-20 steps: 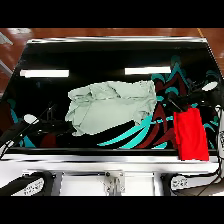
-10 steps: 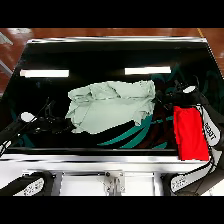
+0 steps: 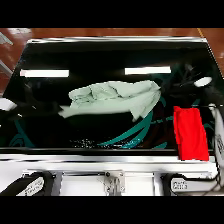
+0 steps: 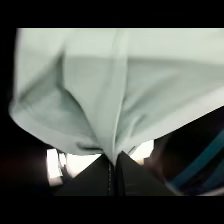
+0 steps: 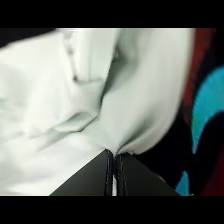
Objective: Fold the shirts.
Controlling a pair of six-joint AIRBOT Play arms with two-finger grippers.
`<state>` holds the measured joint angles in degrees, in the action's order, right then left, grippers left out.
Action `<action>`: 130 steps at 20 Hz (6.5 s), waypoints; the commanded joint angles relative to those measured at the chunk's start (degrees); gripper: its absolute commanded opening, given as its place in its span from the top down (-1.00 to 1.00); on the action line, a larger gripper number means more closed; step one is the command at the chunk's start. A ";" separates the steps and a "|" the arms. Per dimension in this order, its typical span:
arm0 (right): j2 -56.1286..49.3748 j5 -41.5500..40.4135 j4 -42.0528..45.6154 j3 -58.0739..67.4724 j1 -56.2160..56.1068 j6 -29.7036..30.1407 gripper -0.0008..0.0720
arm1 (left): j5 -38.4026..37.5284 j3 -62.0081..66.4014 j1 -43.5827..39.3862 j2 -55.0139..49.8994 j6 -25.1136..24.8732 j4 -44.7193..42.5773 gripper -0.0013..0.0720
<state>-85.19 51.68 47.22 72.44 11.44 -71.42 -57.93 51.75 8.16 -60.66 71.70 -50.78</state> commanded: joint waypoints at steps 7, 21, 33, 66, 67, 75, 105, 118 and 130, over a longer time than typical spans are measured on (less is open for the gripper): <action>46.21 -14.29 1.01 12.35 2.08 5.53 0.80 | 5.92 51.58 4.07 16.44 -0.55 -2.40 0.88; 56.28 26.82 26.29 17.81 2.08 -6.40 0.80 | -32.44 49.31 4.07 25.24 10.25 -21.79 0.87; 17.90 -4.68 2.75 -5.35 1.90 -6.54 0.80 | -6.75 18.18 3.93 -3.10 9.97 -10.67 0.87; 8.81 25.70 -1.64 -22.23 16.48 2.29 -0.60 | -15.13 -10.05 20.41 -20.28 -3.32 -5.86 -0.91; 8.81 25.33 -1.97 -22.23 16.48 2.29 -0.60 | -14.84 -10.32 19.71 -20.63 -3.65 -5.22 -0.91; 8.81 27.45 -1.55 -22.23 16.48 1.57 -0.60 | -10.82 -10.43 13.84 -24.39 -3.58 2.80 0.45; 34.03 10.40 4.28 -8.57 2.01 8.87 0.80 | -12.61 21.77 14.32 5.73 -12.44 9.27 0.88; 54.40 9.75 22.53 29.94 2.01 -4.46 0.80 | -13.90 64.85 14.32 25.31 6.64 -10.64 0.88; 39.76 49.99 28.04 24.92 1.90 -8.57 0.81 | -33.40 39.21 14.29 21.05 -3.58 -14.80 0.88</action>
<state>-38.74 88.68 74.54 100.55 13.41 -79.00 -89.71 101.19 22.44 -37.43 71.40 -65.17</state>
